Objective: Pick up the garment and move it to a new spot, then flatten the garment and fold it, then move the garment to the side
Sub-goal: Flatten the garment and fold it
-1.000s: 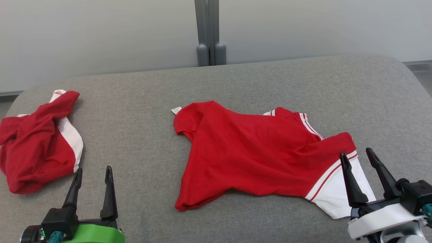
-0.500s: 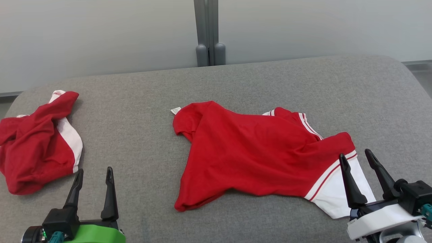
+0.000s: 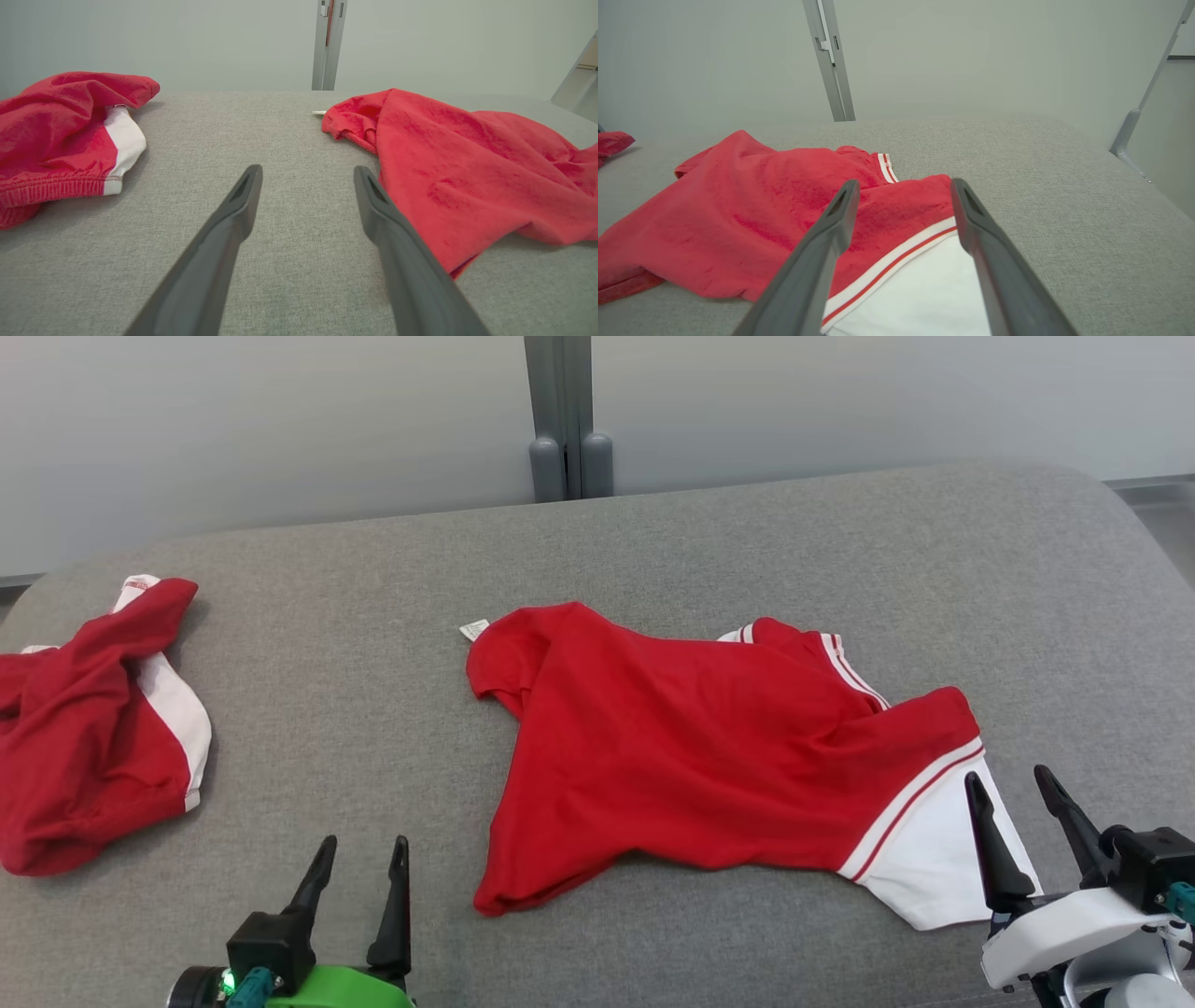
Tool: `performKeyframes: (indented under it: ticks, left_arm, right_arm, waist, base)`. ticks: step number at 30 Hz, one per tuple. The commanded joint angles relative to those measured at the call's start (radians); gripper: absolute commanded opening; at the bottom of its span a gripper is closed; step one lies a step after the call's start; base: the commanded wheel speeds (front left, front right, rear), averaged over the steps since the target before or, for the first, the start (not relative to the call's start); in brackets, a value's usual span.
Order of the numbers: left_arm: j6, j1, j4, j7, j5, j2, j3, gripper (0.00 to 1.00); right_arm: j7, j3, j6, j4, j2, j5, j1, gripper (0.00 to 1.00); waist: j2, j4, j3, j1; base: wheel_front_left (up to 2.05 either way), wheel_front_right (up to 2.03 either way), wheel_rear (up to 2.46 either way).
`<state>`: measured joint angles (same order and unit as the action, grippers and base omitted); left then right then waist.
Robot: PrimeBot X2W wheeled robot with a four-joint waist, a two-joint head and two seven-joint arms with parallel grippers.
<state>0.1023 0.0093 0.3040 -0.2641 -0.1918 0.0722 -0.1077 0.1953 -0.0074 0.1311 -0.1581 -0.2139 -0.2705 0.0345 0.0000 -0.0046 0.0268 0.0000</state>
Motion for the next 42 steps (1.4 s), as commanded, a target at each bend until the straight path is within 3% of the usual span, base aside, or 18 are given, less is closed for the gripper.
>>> performKeyframes:
  ticks: [1,19,32,33,34,35,36,37,42]
  left_arm:
    - [0.004,-0.023,0.023,0.0,-0.003,-0.003,-0.013,1.0]
    - [0.028,-0.127,0.253,0.0,-0.032,-0.02,-0.221,1.0]
    - [0.029,-0.16,0.261,0.0,-0.104,-0.021,-0.306,0.97]
    - [0.029,-0.159,0.257,0.0,-0.107,-0.02,-0.311,0.78]
    - [0.027,-0.156,0.251,0.0,-0.114,-0.02,-0.316,0.47]
    - [0.025,-0.154,0.247,0.0,-0.117,-0.02,-0.319,0.3]
    - [0.021,-0.151,0.241,0.0,-0.121,-0.02,-0.323,0.0]
    - [0.019,-0.149,0.238,0.0,-0.123,-0.02,-0.326,0.0]
    - [0.015,-0.152,0.202,0.0,-0.137,-0.02,-0.324,0.0]
  right_arm:
    - [0.01,-0.003,-0.001,-0.026,-0.012,0.0,-0.018,1.0]
    - [0.067,-0.022,-0.001,-0.451,-0.056,-0.038,-0.188,1.0]
    - [0.069,0.01,-0.001,-0.599,-0.04,-0.09,-0.241,1.0]
    - [0.069,0.016,-0.001,-0.605,-0.038,-0.097,-0.239,0.96]
    - [0.067,0.027,-0.001,-0.616,-0.033,-0.107,-0.232,0.58]
    - [0.067,0.039,-0.001,-0.625,-0.027,-0.117,-0.226,0.33]
    - [0.066,0.049,0.0,-0.632,-0.025,-0.129,-0.222,0.07]
    - [0.065,0.056,0.0,-0.639,-0.026,-0.138,-0.219,0.0]
    - [0.064,0.077,-0.001,-0.622,-0.039,-0.184,-0.224,0.0]
  waist:
    - [0.0,-0.004,0.019,0.0]
    - [0.0,-0.012,0.124,0.0]
    - [0.0,-0.006,0.146,0.0]
    - [0.0,-0.006,0.147,0.0]
    - [0.0,-0.005,0.147,0.0]
    - [0.0,-0.004,0.147,0.0]
    - [0.0,-0.003,0.147,0.0]
    - [0.0,-0.003,0.147,0.0]
    - [0.0,-0.001,0.143,0.0]
  base:
    - [0.0,0.0,0.0]
    - [0.0,0.0,0.0]
    - [0.0,0.0,0.0]
    - [0.0,0.0,0.0]
    - [0.0,0.0,0.0]
    - [0.0,0.0,0.0]
    - [0.0,0.0,0.0]
    - [0.0,0.0,0.0]
    - [0.0,0.0,0.0]
